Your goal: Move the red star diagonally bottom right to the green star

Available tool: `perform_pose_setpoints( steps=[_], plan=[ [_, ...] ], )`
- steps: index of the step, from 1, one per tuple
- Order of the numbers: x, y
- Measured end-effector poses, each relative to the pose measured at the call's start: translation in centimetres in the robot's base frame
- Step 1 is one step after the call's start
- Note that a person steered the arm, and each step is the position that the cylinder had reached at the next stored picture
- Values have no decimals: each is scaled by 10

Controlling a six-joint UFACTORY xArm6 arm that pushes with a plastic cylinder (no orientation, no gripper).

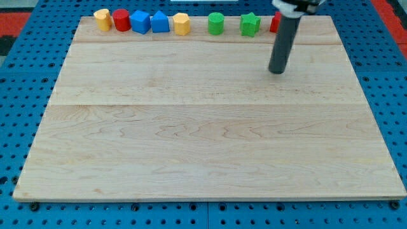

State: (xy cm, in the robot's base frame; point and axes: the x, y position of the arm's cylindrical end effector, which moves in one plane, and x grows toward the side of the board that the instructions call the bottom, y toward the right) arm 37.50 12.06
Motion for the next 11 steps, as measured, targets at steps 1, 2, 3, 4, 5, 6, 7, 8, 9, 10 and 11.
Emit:
perform_pose_setpoints(
  steps=[1,2,3,4,5,6,7,8,9,10,11],
  plan=[
    [35,-98],
    [36,-131],
    [46,0],
    [-8,74],
    [-75,179],
    [-147,216],
    [-183,170],
    [-184,166],
    [-184,156],
    [-183,106],
    [-183,49]
  ],
)
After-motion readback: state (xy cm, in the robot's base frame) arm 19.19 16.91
